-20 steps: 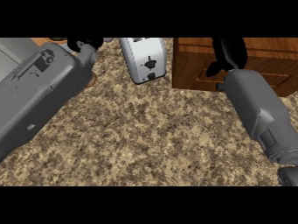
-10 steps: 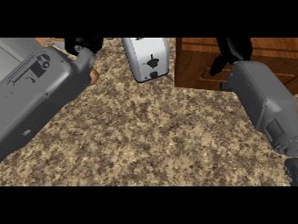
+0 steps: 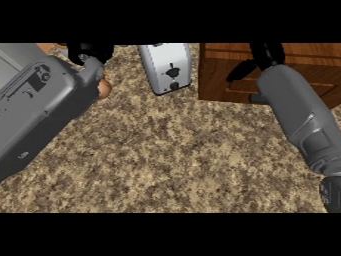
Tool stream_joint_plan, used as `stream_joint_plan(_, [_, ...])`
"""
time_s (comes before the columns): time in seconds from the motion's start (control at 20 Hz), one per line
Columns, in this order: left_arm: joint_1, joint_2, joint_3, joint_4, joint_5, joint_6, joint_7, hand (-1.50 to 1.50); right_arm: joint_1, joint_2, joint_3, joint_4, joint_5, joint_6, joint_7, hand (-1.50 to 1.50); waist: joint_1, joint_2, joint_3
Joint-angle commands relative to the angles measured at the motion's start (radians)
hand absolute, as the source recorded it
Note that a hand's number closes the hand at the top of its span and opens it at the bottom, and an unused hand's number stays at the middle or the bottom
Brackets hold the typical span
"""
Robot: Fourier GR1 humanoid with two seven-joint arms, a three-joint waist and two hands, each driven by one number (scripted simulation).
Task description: Pick up the can, place it into the drawer and close the drawer
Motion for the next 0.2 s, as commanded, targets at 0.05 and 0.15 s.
stream_joint_plan(0.05, [0.012,0.022,0.002,-0.054,0.003,0.011,0.041,-1.50,-0.043,0.048,-0.137,-0.018,-0.155,0.052,-0.056,-1.50,0.015,-0.014,-0.007])
stream_joint_plan(0.15, [0.008,0.029,-0.001,-0.059,-0.010,0.012,0.037,-1.50,-0.063,0.036,-0.149,-0.019,-0.162,0.052,-0.056,-1.50,0.026,-0.007,-0.007])
